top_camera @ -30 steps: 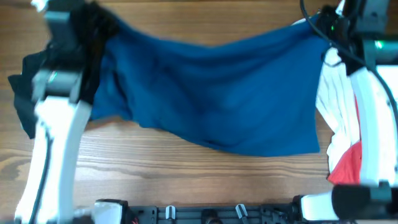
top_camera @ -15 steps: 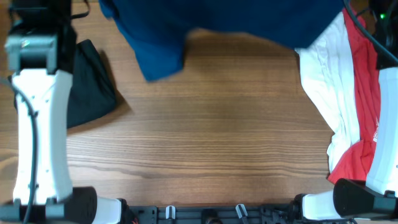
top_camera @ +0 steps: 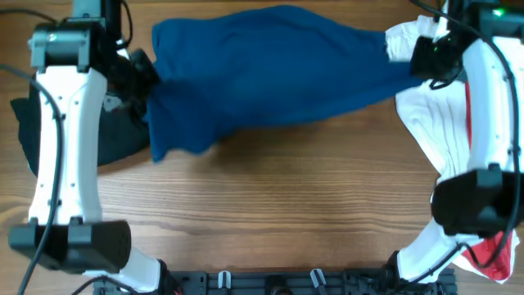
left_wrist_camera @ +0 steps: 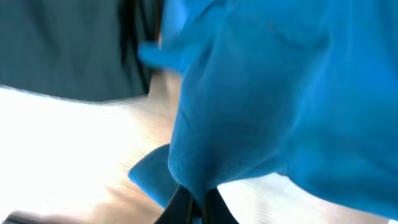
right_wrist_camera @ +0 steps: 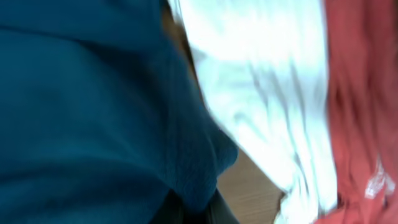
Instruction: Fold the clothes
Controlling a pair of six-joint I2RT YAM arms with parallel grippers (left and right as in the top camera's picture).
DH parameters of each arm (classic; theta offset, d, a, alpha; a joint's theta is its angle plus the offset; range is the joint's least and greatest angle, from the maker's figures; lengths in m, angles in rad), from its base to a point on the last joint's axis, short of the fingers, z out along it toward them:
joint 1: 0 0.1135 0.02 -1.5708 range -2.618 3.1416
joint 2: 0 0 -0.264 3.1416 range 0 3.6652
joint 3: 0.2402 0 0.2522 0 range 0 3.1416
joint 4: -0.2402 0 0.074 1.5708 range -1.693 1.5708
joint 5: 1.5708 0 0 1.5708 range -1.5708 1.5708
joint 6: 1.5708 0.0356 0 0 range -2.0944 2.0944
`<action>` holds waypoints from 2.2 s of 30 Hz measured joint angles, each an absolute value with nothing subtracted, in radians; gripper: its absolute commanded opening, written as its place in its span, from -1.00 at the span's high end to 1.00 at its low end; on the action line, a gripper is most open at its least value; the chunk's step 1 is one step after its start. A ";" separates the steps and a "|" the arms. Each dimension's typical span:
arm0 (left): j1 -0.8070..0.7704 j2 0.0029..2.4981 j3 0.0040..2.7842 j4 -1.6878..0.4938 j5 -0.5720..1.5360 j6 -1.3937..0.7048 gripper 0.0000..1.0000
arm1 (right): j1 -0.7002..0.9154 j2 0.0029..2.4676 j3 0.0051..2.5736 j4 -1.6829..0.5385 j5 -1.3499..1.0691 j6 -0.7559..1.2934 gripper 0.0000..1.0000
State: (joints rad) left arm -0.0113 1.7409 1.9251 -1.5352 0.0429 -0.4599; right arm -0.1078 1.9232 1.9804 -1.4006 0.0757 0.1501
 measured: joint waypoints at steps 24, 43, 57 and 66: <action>-0.022 1.636 1.157 -1.388 0.030 -0.439 0.92 | -0.129 1.751 1.310 -1.328 0.075 0.201 0.91; -0.017 1.179 1.085 -1.454 -0.109 -0.717 0.92 | -0.395 1.351 1.032 -1.210 0.074 0.321 0.91; -0.017 1.149 1.086 -1.306 -0.052 -0.665 0.92 | -0.395 1.317 1.041 -1.171 -0.136 0.191 0.91; -0.017 0.950 1.254 -1.253 0.033 -0.544 0.92 | -0.395 1.042 1.313 -1.161 -0.296 0.120 0.91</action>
